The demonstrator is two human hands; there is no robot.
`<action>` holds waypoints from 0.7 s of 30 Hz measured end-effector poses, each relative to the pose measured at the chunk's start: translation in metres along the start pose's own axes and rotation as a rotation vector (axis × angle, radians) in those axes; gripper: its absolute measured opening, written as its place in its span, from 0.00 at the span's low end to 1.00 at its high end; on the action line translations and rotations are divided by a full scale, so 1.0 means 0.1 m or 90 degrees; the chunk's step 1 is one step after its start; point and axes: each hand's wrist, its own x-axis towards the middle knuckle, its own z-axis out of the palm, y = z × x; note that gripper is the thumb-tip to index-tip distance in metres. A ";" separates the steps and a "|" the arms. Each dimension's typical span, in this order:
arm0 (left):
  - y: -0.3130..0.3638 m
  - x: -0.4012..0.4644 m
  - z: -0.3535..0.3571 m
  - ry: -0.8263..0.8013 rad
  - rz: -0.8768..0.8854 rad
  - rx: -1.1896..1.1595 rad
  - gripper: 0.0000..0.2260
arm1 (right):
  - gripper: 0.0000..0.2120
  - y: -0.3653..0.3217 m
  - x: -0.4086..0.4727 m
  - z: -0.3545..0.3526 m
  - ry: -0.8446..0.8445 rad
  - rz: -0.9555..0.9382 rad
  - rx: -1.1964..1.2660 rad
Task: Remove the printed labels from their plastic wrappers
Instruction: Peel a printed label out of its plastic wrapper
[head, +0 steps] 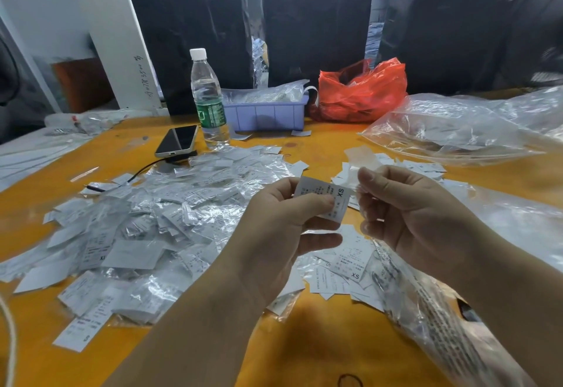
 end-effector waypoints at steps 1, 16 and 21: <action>0.00 0.00 0.01 0.001 0.000 0.001 0.04 | 0.10 0.00 0.00 0.00 -0.005 -0.002 0.005; 0.03 0.00 -0.09 0.170 0.139 0.192 0.14 | 0.07 -0.06 -0.07 0.01 -0.153 0.095 0.016; 0.00 -0.04 -0.05 0.065 0.165 0.372 0.09 | 0.13 -0.04 -0.08 -0.02 -0.226 0.140 -0.029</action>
